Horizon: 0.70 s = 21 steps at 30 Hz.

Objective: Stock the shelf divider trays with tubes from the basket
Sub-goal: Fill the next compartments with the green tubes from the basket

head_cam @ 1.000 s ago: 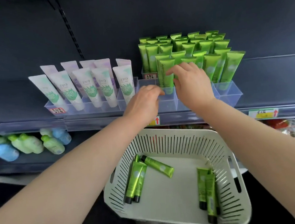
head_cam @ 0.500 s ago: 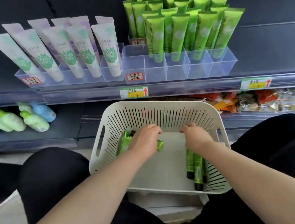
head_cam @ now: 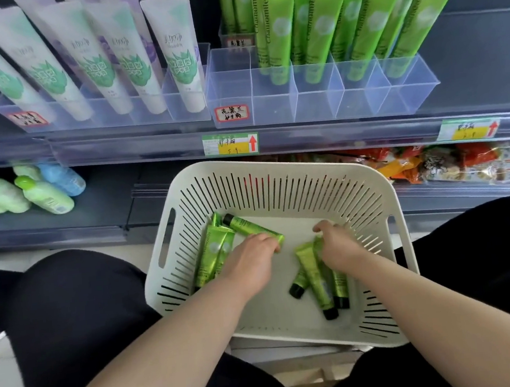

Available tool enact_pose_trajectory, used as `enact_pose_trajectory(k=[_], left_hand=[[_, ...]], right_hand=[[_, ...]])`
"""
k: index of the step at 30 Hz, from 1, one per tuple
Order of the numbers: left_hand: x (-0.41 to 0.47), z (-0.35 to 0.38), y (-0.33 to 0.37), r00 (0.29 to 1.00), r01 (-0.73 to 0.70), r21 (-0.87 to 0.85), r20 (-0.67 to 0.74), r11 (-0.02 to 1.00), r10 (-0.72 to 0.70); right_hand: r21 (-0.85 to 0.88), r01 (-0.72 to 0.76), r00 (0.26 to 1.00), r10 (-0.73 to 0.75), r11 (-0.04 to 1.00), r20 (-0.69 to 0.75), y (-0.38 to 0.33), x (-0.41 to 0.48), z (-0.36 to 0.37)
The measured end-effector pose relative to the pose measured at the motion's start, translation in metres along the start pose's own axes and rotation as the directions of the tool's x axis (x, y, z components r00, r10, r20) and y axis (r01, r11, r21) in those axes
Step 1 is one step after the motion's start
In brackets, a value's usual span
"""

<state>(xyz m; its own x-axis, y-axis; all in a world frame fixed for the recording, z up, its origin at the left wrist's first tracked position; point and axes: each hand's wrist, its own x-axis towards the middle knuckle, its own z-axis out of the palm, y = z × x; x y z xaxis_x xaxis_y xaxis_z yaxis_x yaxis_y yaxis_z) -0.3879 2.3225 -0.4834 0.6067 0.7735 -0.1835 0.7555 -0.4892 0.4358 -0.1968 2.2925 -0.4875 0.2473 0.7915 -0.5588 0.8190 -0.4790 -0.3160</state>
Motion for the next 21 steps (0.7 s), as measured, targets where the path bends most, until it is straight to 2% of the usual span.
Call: enact_pose_trajectory(k=[2, 4, 6, 8, 11, 15, 18, 21], left_hand=[[0.000, 0.002, -0.001, 1.000, 0.006, -0.013, -0.009, 1.000, -0.006], [0.000, 0.002, -0.002, 1.000, 0.021, -0.027, -0.017, 0.999, -0.021], [0.000, 0.003, -0.004, 0.999, 0.046, -0.030, -0.015, 0.998, -0.047], [-0.001, 0.004, -0.007, 0.996, 0.088, -0.022, -0.012, 0.996, -0.089], [0.000, 0.006, -0.010, 0.987, 0.160, -0.023, -0.001, 0.987, -0.161], [0.000, 0.005, -0.012, 0.981, 0.194, -0.013, 0.016, 0.981, -0.194], [0.000, 0.006, -0.012, 0.979, 0.200, -0.001, 0.028, 0.980, -0.200], [0.001, 0.005, -0.014, 0.977, 0.213, 0.004, 0.023, 0.977, -0.213]], right_hand=[[0.078, -0.007, 0.998, 0.012, 0.997, -0.061, -0.003, 0.004, 0.000], [0.002, -0.050, 0.998, 0.050, 0.999, -0.048, -0.002, 0.005, 0.004], [-0.122, -0.064, 0.996, 0.072, 0.990, 0.058, 0.001, 0.005, 0.011], [-0.231, -0.003, 0.983, 0.046, 0.973, 0.177, 0.002, 0.004, 0.016], [-0.149, 0.083, 0.969, -0.044, 0.985, 0.244, -0.004, 0.005, 0.026], [-0.135, 0.132, 0.985, -0.115, 0.982, 0.129, -0.010, 0.007, 0.039], [-0.258, 0.223, 0.975, -0.219, 0.940, 0.044, -0.020, 0.006, 0.043], [-0.420, 0.304, 0.949, -0.309, 0.855, 0.059, -0.030, 0.005, 0.048]])
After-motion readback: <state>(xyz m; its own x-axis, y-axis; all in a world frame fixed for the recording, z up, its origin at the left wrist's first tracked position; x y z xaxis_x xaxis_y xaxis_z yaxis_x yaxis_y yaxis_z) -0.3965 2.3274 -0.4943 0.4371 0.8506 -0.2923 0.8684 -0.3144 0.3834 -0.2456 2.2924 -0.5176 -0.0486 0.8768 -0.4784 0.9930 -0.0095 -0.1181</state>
